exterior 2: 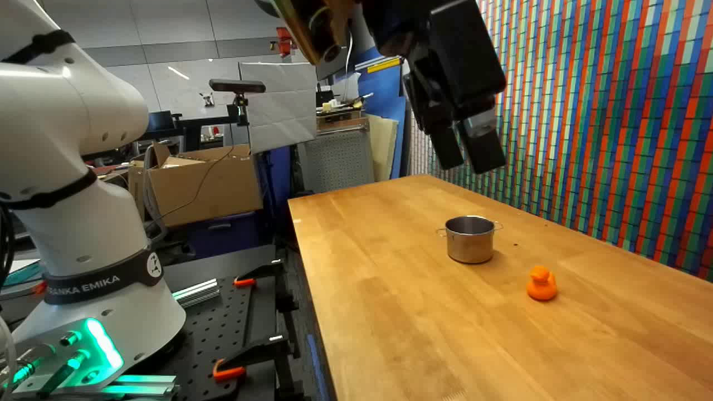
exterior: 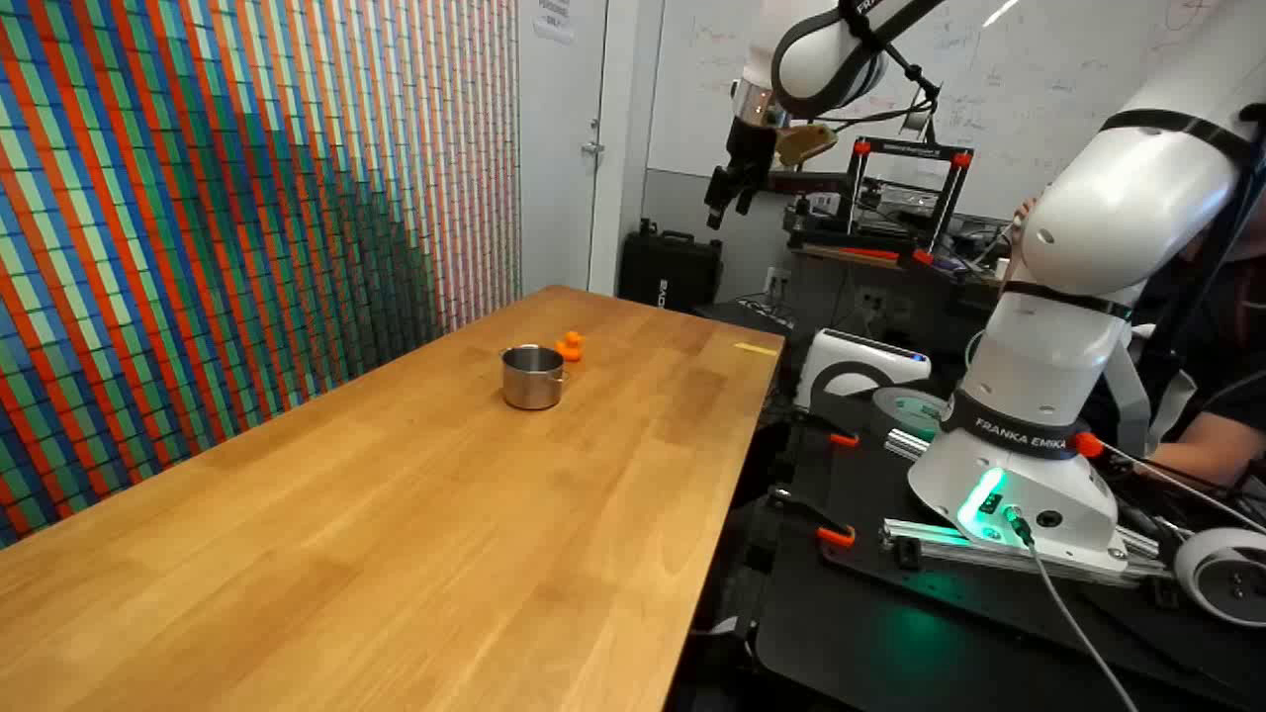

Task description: Put the orange rubber duck into the pot

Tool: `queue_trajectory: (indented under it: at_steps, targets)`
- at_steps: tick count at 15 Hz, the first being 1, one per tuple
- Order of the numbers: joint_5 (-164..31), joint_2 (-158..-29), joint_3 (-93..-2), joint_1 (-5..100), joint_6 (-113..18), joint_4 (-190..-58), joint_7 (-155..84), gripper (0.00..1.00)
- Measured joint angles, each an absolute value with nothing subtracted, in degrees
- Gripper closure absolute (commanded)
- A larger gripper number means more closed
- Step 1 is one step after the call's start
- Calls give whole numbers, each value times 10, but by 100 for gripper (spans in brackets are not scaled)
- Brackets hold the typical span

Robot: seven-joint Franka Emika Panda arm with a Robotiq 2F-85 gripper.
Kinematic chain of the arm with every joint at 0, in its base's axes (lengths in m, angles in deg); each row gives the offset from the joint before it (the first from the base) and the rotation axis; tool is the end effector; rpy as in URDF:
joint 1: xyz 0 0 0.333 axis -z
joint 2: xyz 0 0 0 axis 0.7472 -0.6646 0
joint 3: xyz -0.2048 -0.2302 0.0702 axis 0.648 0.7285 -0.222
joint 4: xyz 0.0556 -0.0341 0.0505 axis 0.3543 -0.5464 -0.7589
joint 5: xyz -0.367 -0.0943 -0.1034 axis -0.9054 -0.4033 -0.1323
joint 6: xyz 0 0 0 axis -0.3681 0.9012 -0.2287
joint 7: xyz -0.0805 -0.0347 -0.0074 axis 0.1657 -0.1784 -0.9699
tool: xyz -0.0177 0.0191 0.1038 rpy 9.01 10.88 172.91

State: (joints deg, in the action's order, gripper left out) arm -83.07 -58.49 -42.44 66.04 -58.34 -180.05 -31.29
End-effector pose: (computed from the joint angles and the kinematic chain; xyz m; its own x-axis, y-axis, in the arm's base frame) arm 0.3949 -0.1906 0.3959 0.9531 -0.1762 0.2461 -0.2302 -0.9499 0.2114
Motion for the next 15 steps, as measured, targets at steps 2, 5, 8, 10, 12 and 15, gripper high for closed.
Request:
queue_trajectory:
  at_steps: [2, 5, 8, 10, 12, 15]
  targets:
    - [-831, -584, -424, 660, -583, -1798, -313, 0]
    - [-831, -584, -424, 660, -583, -1798, -313, 0]
    - [-831, -585, -425, 660, -583, -1800, -313, 0]
    - [-831, -595, -431, 656, -584, -1799, -314, 0]
    - [-830, -617, -442, 643, -585, -1792, -317, 0]
    - [-822, -677, -456, 612, -587, -1761, -323, 0]
